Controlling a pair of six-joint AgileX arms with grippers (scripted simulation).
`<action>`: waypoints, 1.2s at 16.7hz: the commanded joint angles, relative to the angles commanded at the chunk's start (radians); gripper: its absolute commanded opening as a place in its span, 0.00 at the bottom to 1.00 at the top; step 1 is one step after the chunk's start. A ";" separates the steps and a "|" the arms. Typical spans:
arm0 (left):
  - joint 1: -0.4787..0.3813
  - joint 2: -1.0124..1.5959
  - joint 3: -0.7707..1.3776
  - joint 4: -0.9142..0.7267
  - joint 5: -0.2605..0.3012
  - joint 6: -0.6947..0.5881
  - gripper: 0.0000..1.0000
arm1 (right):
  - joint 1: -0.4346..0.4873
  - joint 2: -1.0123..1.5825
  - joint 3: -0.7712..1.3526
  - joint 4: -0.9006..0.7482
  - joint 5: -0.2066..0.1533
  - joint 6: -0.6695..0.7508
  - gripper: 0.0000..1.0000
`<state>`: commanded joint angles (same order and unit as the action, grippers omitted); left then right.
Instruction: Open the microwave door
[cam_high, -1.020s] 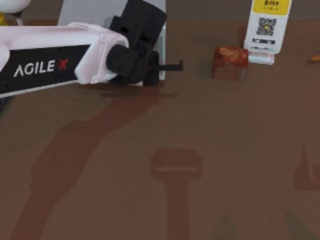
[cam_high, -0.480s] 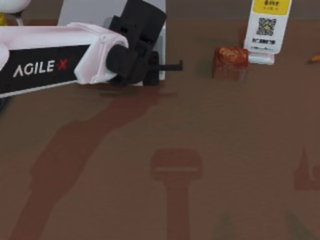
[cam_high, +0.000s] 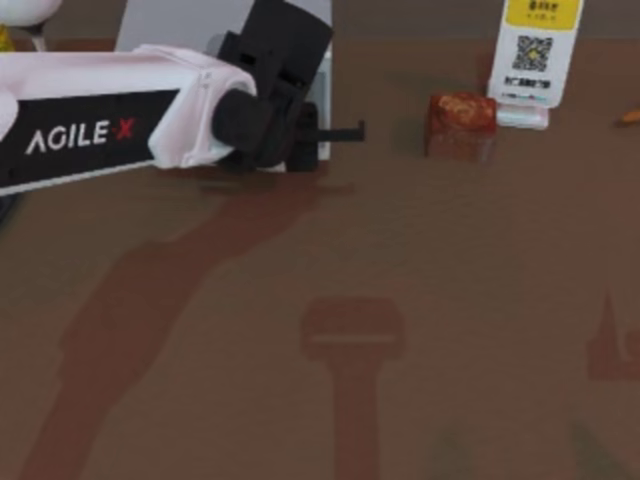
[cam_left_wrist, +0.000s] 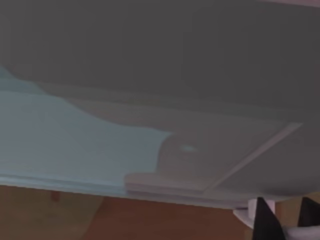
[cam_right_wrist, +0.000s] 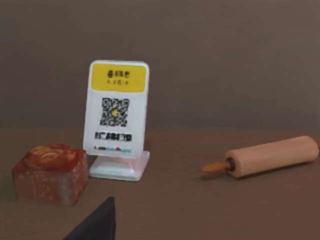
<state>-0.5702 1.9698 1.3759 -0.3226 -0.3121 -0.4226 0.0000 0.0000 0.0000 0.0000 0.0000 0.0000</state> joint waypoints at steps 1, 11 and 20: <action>0.000 0.000 0.000 0.000 0.000 0.000 0.00 | 0.000 0.000 0.000 0.000 0.000 0.000 1.00; 0.001 -0.024 -0.028 0.022 0.024 0.026 0.00 | 0.000 0.000 0.000 0.000 0.000 0.000 1.00; 0.010 -0.044 -0.065 0.038 0.043 0.059 0.00 | 0.000 0.000 0.000 0.000 0.000 0.000 1.00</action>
<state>-0.5601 1.9258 1.3109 -0.2849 -0.2689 -0.3641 0.0000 0.0000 0.0000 0.0000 0.0000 0.0000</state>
